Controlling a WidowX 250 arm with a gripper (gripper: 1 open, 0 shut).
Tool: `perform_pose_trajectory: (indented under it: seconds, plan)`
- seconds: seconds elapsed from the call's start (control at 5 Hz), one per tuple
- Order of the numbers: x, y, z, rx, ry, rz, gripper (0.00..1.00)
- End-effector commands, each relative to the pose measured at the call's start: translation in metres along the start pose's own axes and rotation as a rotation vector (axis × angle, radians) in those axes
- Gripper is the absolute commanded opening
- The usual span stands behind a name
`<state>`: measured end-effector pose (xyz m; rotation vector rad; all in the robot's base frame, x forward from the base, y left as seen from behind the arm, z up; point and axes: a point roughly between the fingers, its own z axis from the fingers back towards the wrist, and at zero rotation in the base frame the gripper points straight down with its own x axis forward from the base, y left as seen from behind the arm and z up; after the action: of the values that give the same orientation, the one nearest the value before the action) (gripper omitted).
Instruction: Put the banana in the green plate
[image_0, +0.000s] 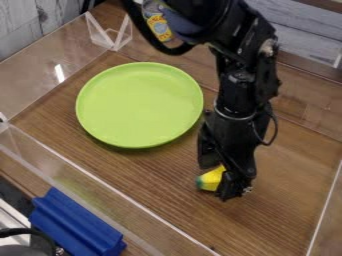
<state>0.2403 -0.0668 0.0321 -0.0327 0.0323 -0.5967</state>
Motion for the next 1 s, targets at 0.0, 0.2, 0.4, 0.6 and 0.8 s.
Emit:
perform_pose_trajectory:
  seconds: [0.0, 0.2, 0.4, 0.6, 0.8]
  plan:
    - [0.007, 0.007, 0.007, 0.013, -0.042, -0.002, 1.00]
    - [0.007, 0.008, 0.007, 0.014, -0.041, -0.001, 0.00]
    - [0.006, 0.009, 0.009, 0.014, -0.038, 0.001, 0.00]
    - [0.004, 0.010, 0.014, 0.013, -0.026, 0.012, 0.00]
    - [0.002, 0.011, 0.019, 0.012, -0.016, 0.023, 0.00]
